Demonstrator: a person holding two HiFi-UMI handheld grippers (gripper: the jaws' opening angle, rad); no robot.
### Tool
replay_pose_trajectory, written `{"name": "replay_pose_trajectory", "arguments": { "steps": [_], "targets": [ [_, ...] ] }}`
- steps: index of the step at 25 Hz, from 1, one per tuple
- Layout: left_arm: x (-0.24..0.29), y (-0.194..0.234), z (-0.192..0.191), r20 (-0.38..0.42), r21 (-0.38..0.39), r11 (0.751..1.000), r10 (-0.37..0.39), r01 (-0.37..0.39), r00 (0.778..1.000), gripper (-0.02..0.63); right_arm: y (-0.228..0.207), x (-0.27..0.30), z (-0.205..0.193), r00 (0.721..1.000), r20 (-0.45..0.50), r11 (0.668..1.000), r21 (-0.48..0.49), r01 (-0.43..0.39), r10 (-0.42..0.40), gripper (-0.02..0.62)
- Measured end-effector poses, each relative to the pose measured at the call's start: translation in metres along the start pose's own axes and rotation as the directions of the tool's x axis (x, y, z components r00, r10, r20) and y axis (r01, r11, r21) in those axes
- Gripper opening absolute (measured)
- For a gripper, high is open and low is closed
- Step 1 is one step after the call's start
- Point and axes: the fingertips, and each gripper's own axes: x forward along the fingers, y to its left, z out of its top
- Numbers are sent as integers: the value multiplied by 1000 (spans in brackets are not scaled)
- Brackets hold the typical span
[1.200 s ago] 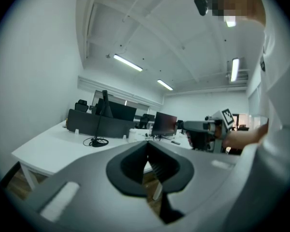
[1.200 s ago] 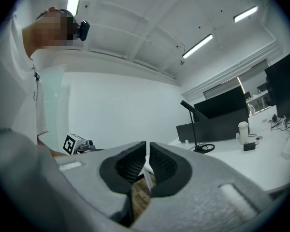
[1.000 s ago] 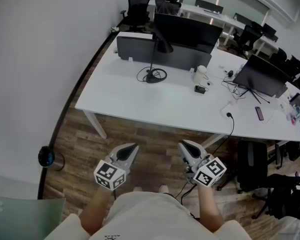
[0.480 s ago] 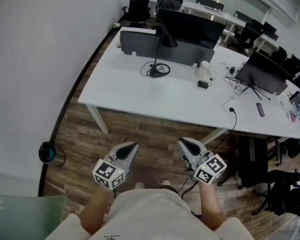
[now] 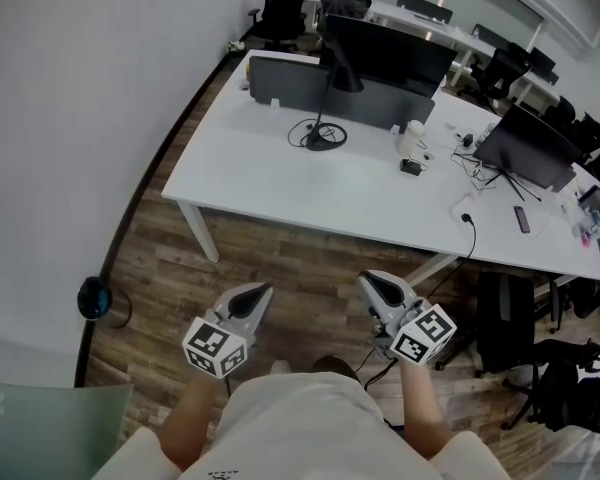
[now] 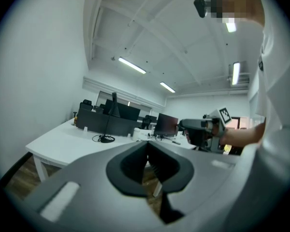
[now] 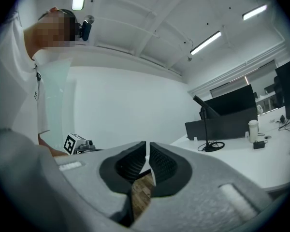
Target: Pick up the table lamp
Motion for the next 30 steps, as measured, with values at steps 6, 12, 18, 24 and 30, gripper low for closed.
{"name": "replay_pose_trajectory", "arguments": {
  "steps": [6,12,18,24,30],
  "targets": [
    [-7,2,-5,4,-3,1000,-8,8,1000,-5,7,2,-5,1000,-9,1000,-3,5,-5,23],
    [-9,9,-4,-1,-5,1000,-13,13,1000,-5,5,5,1,1000,-9,1000,-6,16,-16,23],
    [0,13,0,8,-4,1000,-17,17,1000,-5,-3,10,0,1000,1,1000,1,23,-23,22],
    [6,26,-4,-6,-4,1000,0,0,1000,-5,-14,26,-2,1000,0,1000,8,5,-5,21],
    [24,46,1,-13,-4,1000,18,-18,1000,-5,-34,47,0,1000,-1,999,36,-19,19,23]
  ]
}}
